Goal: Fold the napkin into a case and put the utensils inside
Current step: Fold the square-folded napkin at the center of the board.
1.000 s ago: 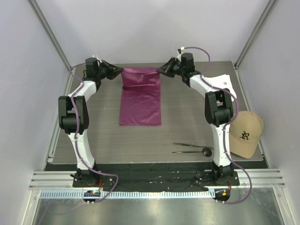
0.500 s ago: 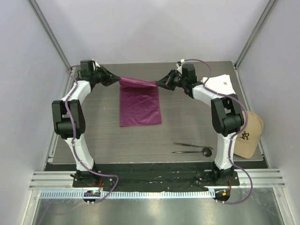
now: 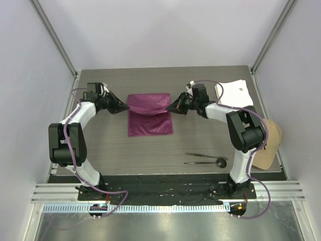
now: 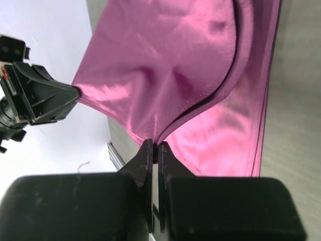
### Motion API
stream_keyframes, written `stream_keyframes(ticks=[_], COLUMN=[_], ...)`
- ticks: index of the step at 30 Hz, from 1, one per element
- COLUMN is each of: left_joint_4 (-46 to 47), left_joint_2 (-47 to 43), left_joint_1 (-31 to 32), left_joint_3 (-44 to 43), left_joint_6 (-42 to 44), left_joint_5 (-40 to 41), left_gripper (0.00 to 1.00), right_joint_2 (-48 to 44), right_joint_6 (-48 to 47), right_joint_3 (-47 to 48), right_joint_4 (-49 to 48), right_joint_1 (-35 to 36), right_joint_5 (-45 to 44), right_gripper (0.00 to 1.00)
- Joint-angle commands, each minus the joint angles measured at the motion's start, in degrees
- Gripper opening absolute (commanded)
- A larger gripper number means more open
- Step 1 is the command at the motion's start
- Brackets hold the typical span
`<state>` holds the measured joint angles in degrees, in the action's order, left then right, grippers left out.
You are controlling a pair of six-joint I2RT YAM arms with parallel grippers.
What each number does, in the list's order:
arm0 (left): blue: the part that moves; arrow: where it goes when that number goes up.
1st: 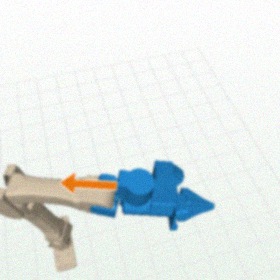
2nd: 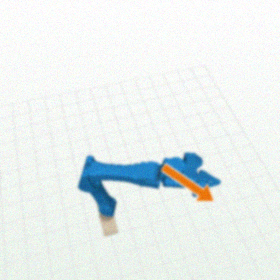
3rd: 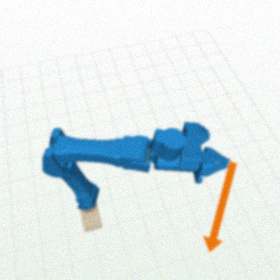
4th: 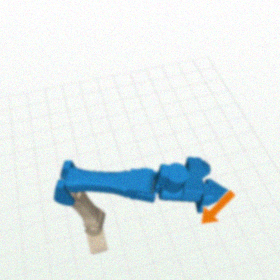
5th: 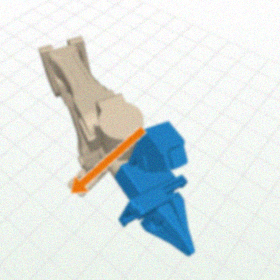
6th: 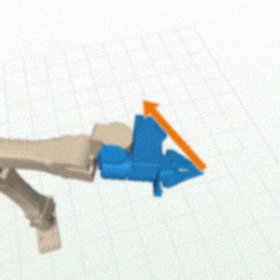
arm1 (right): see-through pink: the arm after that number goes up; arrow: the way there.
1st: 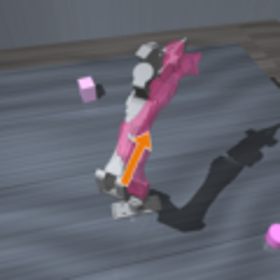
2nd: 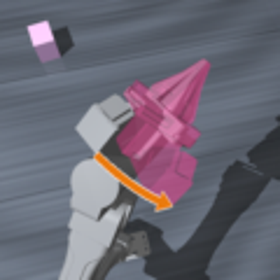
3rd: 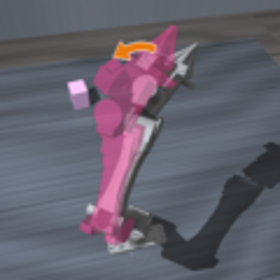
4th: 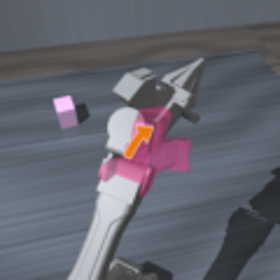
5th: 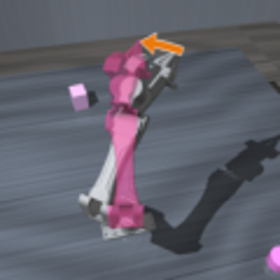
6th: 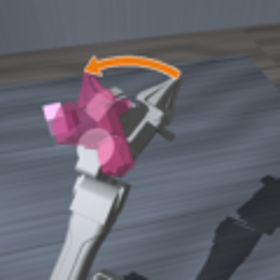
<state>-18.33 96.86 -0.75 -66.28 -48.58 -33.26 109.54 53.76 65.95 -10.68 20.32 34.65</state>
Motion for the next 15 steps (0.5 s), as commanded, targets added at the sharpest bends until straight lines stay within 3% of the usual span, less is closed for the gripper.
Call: stream_keyframes(ticks=[1, 15], left_joint_4=[-1.8, 0.2], left_joint_2=[-2.8, -4.7], left_joint_1=[0.1, 3.0], left_joint_3=[5.4, 15.0], left_joint_6=[3.7, 4.7], left_joint_5=[0.2, 1.0], left_gripper=[0.0, 0.0], right_joint_2=[-5.1, -6.9], right_joint_6=[-1.2, -5.6], right_joint_3=[-3.2, -9.7], right_joint_4=[-1.5, 2.6], right_joint_1=[1.9, 2.3], right_joint_5=[0.1, -1.5], right_gripper=[0.01, 0.01])
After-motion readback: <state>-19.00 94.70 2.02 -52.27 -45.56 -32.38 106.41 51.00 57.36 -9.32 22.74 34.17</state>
